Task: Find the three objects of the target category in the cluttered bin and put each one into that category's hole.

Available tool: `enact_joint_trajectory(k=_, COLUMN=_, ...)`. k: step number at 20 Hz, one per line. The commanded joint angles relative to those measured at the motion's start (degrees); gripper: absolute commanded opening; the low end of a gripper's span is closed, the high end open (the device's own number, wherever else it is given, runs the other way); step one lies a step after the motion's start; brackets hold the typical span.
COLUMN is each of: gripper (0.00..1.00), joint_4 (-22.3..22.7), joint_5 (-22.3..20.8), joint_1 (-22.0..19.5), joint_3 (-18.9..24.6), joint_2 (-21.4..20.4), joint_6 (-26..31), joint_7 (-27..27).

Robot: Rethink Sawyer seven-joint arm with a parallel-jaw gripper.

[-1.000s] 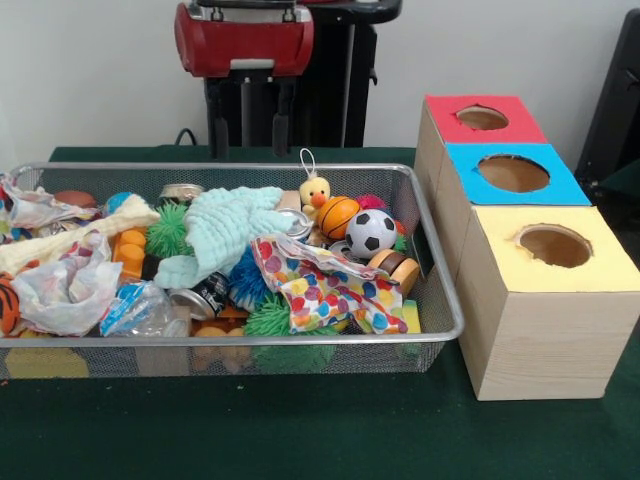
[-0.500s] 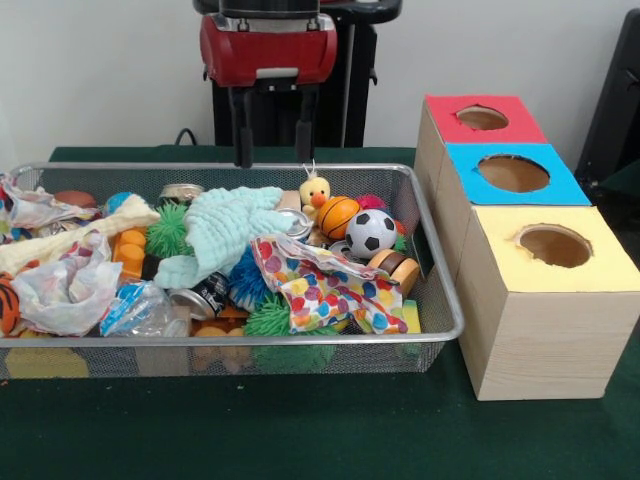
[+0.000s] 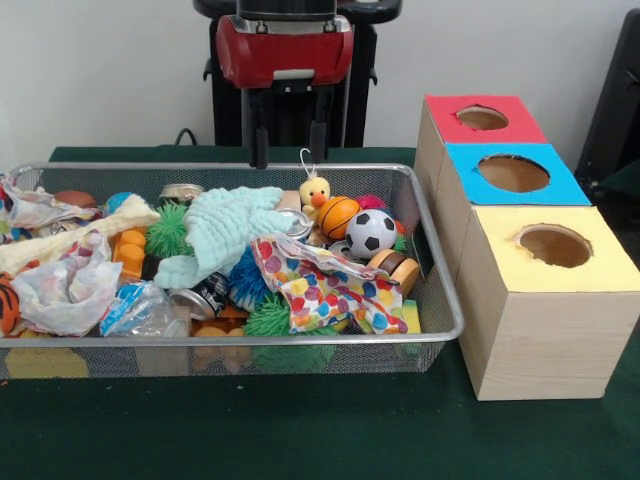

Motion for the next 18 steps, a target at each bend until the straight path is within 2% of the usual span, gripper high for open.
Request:
enact_joint_trajectory(k=1, gripper=1.00, joint_4=2.96, joint_5=1.20, joint_1=-0.44, joint_3=-2.82, joint_2=1.66, joint_6=2.25, joint_7=1.29)
enact_joint_trajectory(k=10, gripper=1.00, joint_4=1.76, joint_5=2.04, joint_1=-0.56, joint_3=-3.01, joint_2=2.91, joint_6=2.72, joint_7=1.66)
enact_joint_trajectory(k=18, gripper=1.00, joint_4=0.77, joint_5=3.63, joint_1=-1.44, joint_3=-2.52, joint_2=3.86, joint_6=3.74, joint_7=-0.18)
